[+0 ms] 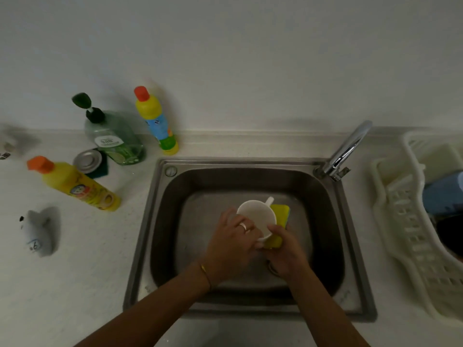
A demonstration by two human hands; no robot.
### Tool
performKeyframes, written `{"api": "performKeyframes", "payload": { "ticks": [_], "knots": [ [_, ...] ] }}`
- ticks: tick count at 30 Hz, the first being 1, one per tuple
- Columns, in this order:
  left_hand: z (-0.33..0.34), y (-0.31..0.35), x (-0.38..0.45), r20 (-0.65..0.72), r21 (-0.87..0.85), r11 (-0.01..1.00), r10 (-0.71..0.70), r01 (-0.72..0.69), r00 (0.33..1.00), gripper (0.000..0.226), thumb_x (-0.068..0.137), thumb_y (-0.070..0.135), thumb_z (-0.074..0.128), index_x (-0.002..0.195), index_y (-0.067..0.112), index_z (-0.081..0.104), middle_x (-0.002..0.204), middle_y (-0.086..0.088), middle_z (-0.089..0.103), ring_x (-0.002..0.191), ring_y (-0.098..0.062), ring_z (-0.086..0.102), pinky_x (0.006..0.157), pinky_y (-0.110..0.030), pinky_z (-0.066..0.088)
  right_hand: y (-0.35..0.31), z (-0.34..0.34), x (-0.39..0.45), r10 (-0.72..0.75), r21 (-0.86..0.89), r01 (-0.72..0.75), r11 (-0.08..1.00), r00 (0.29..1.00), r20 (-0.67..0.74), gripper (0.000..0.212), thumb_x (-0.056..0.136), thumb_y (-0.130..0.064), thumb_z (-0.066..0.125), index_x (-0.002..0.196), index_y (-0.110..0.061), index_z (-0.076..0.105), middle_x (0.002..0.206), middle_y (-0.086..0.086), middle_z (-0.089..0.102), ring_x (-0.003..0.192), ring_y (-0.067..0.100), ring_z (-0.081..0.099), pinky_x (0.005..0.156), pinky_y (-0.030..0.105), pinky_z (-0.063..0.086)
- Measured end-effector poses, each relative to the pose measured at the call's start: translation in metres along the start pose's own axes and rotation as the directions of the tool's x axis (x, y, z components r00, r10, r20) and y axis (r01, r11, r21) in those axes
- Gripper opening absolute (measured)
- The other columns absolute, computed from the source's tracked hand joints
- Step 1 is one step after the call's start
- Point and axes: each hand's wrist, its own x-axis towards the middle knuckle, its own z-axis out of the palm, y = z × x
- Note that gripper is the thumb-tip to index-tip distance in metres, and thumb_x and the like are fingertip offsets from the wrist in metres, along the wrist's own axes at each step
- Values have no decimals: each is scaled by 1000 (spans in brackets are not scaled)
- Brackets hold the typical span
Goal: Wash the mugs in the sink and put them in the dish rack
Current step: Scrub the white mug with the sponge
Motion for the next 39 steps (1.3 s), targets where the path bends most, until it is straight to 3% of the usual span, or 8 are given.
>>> {"api": "performKeyframes", "payload": {
  "ticks": [4,6,9,17,24,27,32,39],
  "knots": [
    [-39,-19,-1,1,-424,806,-455,413,890,47,95,53,57,133,25,55,129,5,55,115,-2,46,102,-8,30,6,16,-14,-19,-66,21,998,999,39,63,74,-13,73,134,-11,54,117,19,64,100,34,66,64,42,59],
    [-59,-36,8,312,-590,445,-644,674,698,36,97,43,64,129,30,56,130,5,58,110,-4,54,95,-20,45,9,24,-21,-25,-107,30,994,998,49,67,70,-11,78,134,-13,54,123,21,60,105,36,63,64,40,59],
    [-82,-59,6,847,-490,-181,-332,852,417,21,98,41,62,119,39,60,131,-1,60,112,-19,60,86,-49,59,15,36,-32,-23,-148,37,988,995,93,83,58,-18,84,135,-15,54,125,20,60,108,36,64,69,41,59],
    [-89,-71,-25,947,-316,-372,-63,873,315,47,91,36,68,134,21,55,137,-18,57,123,-39,57,98,-62,53,24,55,-52,-10,-276,45,960,992,127,72,67,-33,86,133,-19,59,121,13,70,109,33,67,79,43,57],
    [-78,-60,-43,865,-500,-488,-315,715,390,46,88,40,69,131,25,59,135,-18,57,119,-37,60,93,-65,55,10,72,-54,-203,-341,157,927,974,-102,29,104,-28,47,117,-10,66,100,12,75,86,22,70,76,38,53],
    [-79,-54,-40,814,-577,-465,-388,671,431,49,83,56,67,126,33,62,133,-10,60,118,-30,62,87,-56,60,-6,90,-82,-390,-651,441,618,891,233,34,104,-31,47,135,-24,59,125,-11,64,114,4,59,98,22,46],
    [-82,-44,-33,719,-678,-353,-502,645,481,48,80,65,59,122,41,61,129,-4,65,115,-25,66,89,-53,60,-3,95,-88,-364,-662,412,-626,596,716,39,99,-35,55,137,-26,59,149,-8,49,131,14,46,98,26,43],
    [-83,-34,-30,612,-754,-245,-599,609,517,67,83,60,65,144,38,48,138,5,56,117,-20,64,81,-45,63,2,103,-82,-57,-567,526,-633,699,713,48,90,-31,58,138,-25,55,140,-7,57,132,18,46,94,32,47]
  ]
}}
